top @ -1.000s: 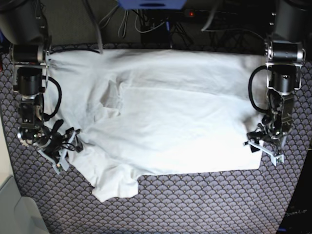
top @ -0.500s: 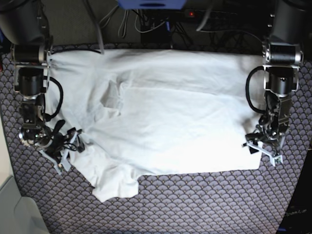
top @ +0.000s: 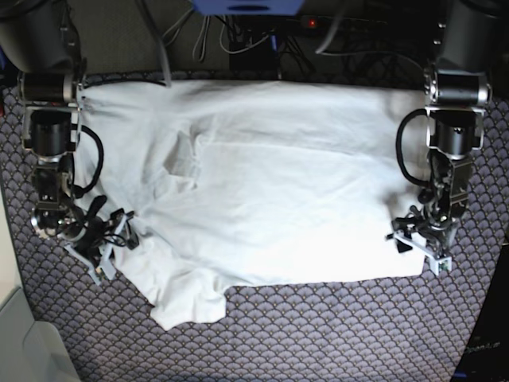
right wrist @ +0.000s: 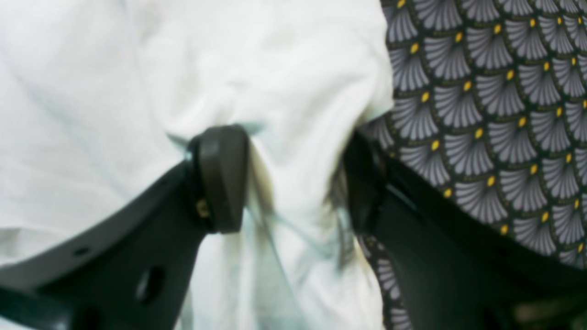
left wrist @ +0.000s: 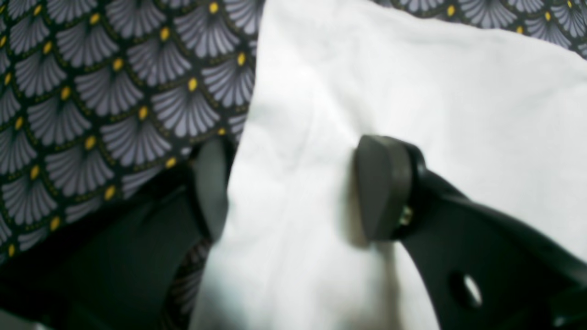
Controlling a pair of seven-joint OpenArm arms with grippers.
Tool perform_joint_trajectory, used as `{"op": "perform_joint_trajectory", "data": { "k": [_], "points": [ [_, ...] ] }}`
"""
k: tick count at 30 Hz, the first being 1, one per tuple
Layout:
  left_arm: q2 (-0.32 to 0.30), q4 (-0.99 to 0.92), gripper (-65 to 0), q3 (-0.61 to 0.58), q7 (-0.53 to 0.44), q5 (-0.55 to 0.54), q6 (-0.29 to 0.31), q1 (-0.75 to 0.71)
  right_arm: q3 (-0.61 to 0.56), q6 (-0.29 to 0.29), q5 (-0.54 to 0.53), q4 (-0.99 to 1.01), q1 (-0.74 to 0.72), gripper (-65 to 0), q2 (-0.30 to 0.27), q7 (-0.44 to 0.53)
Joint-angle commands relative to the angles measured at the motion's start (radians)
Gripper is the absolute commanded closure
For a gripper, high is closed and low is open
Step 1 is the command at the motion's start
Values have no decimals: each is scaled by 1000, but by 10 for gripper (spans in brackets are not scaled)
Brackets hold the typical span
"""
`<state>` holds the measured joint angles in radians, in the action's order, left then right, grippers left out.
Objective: Fold the T-shirt properly
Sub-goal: 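Grasp the shirt's side edges near the middle with both grippers, then lift the side edges and fold them toward the collar with both grippers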
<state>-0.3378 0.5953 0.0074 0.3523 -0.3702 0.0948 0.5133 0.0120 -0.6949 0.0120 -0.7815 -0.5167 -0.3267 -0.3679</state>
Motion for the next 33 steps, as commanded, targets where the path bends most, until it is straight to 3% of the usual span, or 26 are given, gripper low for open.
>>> {"op": "perform_joint_trajectory", "data": {
  "k": [1,4,8,11,14,21,25,33],
  "points": [
    [4,1,-380,-2,37,-25,29,14,4,-3,-14,-16,-29,-343,-10,37],
    [4,1,-244,-2,37,-25,29,14,4,-3,-14,-14,-27,-310,-10,40],
    [4,1,0,-2,38,-25,23,14,4,-3,-14,-14,-26,-190,-10,40],
    [-2,1,-22,-2,43,-25,23,14,3,-3,-14,-14,-26,-82,-10,40],
    [-7,8,-2,1,43,-25,23,14,3,-3,-14,-17,-26,0,-13,40],
    [-28,12,-5,4,46,-36,29,14,10,-3,-14,-23,-26,0,-38,40],
    [-31,21,-5,6,103,-36,30,15,12,-3,-17,-25,-26,0,-55,40],
    [-42,245,-5,7,182,-36,27,-46,13,-3,-17,-171,69,0,-71,36]
  ]
}}
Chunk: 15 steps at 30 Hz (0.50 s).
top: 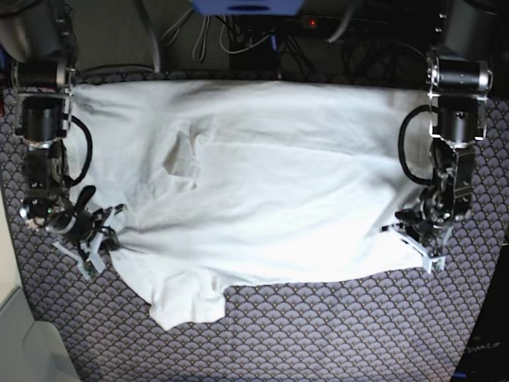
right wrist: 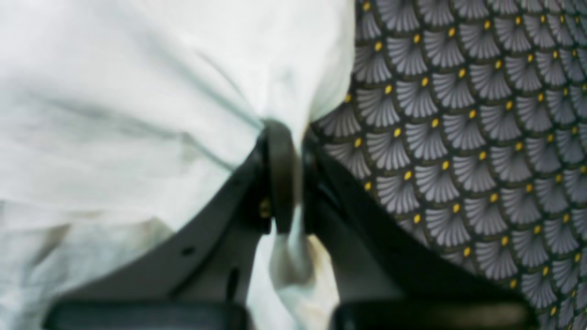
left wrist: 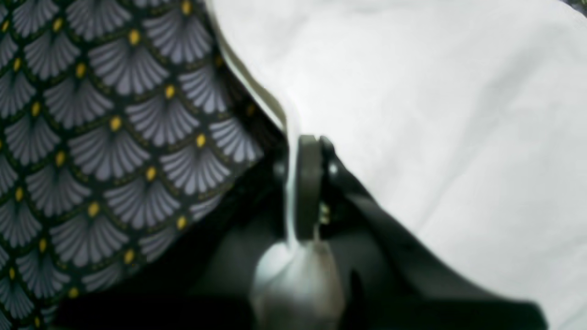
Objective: Fold the T-shirt properly
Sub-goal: 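Lift the side edges and fold them toward the collar with both grippers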
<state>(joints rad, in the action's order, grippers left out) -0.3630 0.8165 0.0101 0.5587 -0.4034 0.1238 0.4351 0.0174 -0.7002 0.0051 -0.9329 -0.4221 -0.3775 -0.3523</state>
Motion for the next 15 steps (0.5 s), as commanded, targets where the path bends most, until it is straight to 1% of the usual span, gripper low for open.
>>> {"op": "perform_joint_trajectory", "data": {
  "k": [1,3,6,8,12,15],
  "points": [
    [-17,36,-6,4,-25,-2,-2,26,9,2,-11,-51,-5,0,-19,20],
    [-17,59,-6,14,-25,-2,-2,18,9,2,-11,-124,39,0,-21,20],
    [-17,82,-6,89,-25,7,1,-8,9,2,-11,-226,98,0,-24,20],
    [-17,88,-6,124,-25,7,1,-9,39,2,-11,-274,128,0,-24,20],
    [-18,88,-6,135,-25,7,3,-9,95,2,-11,-335,156,0,-22,22],
    [-34,88,-6,133,-25,4,3,-9,122,2,-11,-352,170,0,-24,22]
  ]
}}
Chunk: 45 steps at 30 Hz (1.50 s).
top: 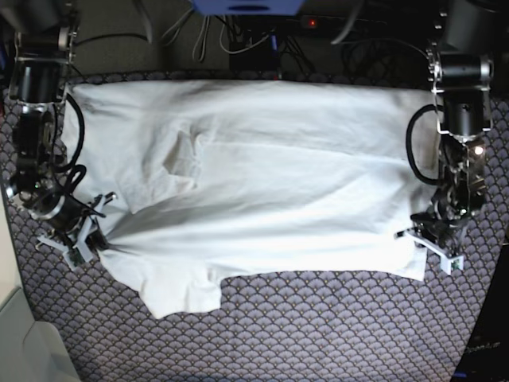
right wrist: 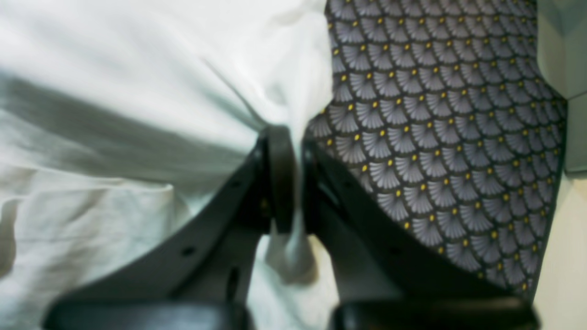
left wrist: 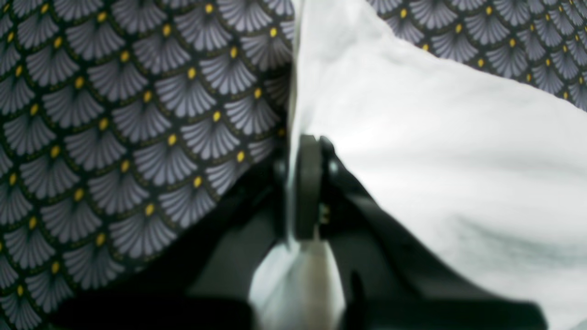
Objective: Fold the T-shirt properly
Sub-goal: 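Lift the side edges and fold them toward the collar with both grippers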
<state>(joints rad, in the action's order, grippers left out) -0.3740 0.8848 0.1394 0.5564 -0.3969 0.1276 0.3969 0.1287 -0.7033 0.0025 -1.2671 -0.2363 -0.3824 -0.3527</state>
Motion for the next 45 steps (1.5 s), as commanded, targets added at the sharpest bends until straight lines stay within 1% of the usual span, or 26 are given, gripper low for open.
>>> {"op": "perform_joint_trajectory", "data": {
  "k": [1,10,18,21,22,23,26,29,33,36,41,45],
  "points": [
    [-23,20,-6,6,-23,-3,-1,29,18,5,-8,-18,-16,0,-19,22],
    [-24,20,-6,7,-29,-9,-1,29,58,5,-8,-18,-10,0,-26,25],
    [-24,20,-6,12,-32,-12,-1,29,59,5,-8,-18,-10,0,-26,25],
    [-24,20,-6,62,-26,-40,2,27,96,5,-8,-19,-8,0,-26,25],
    [-24,20,-6,87,-25,-61,17,21,107,5,-8,-19,-1,0,-26,25],
    [-24,20,-6,110,-23,-81,45,15,113,5,-8,-21,4,0,-26,27],
    [-24,20,-6,154,-23,-99,140,-2,119,5,-8,-62,31,0,-25,27],
    [-24,20,-6,156,-23,-104,180,-11,119,5,-8,-125,67,0,-20,27],
    [-24,27,-6,156,-22,-109,200,-45,119,5,-8,-205,120,0,-19,27],
    [-24,87,-6,157,-22,-109,221,-72,119,5,-8,-236,150,0,-19,27],
    [-24,225,-6,159,-22,-110,221,-135,121,5,-8,-260,186,0,-22,27],
    [-24,277,-6,159,-22,-110,220,-163,124,5,-8,-260,196,0,-23,27]
  ]
}}
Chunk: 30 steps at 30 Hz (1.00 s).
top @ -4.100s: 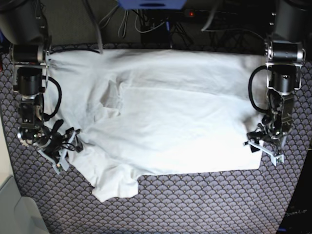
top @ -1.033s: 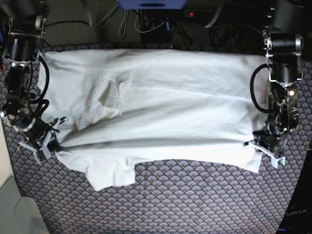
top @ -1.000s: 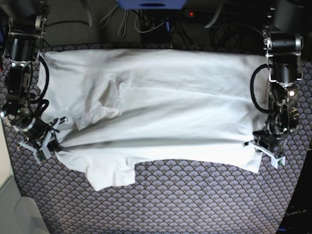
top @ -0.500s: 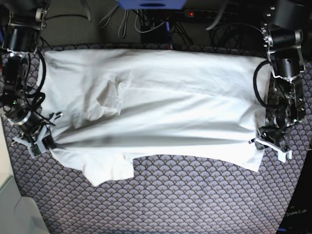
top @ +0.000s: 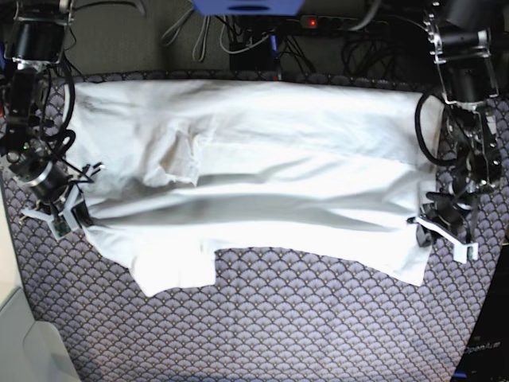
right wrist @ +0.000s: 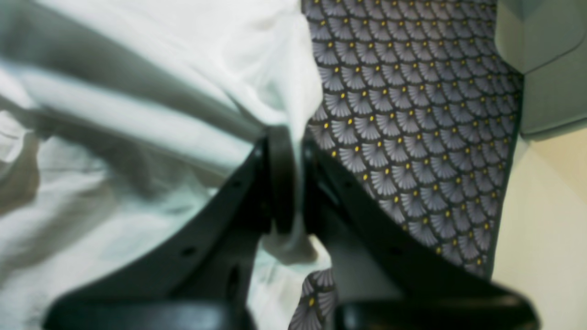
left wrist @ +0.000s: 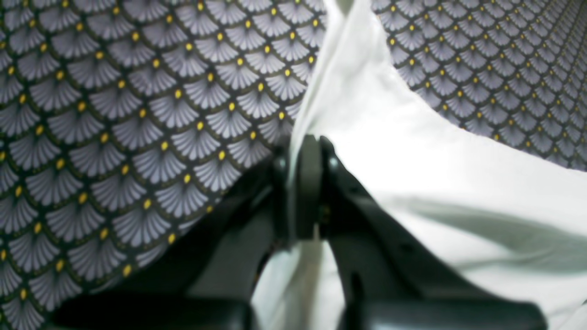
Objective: Fold the T-shirt properly
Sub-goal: 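Lift the side edges and fold them toward the collar with both grippers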
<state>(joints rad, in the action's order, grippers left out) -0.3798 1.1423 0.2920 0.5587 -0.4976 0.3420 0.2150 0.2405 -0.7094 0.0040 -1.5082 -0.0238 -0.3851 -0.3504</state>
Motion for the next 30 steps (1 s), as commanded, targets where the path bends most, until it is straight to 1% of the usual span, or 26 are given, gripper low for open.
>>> {"op": "perform_joint_trajectory", "data": {
  "k": [1,3,5,10,15,23,26,30],
  "points": [
    [-18,26,-6,6,-24,-9,6,11,26,11,-9,-19,-6,0,-21,24],
    [-18,29,-6,6,-24,-9,6,1,70,11,-9,-36,8,0,-18,24],
    [-18,32,-6,8,-24,-9,6,-2,82,11,-11,-59,17,0,-16,24],
    [-17,34,-6,62,-24,-9,7,-15,82,11,-11,-116,75,0,-18,24],
    [-18,35,-6,69,-24,-9,7,-30,82,11,-11,-128,98,0,-16,24],
    [-20,178,-6,69,-22,-9,7,-119,82,11,-11,-128,143,0,-16,24],
    [-26,210,-6,83,24,-9,7,-139,82,11,-11,-153,155,0,-16,26],
    [-31,239,-6,166,139,-9,7,-136,82,11,-11,-213,196,0,-15,26]
  ]
}}
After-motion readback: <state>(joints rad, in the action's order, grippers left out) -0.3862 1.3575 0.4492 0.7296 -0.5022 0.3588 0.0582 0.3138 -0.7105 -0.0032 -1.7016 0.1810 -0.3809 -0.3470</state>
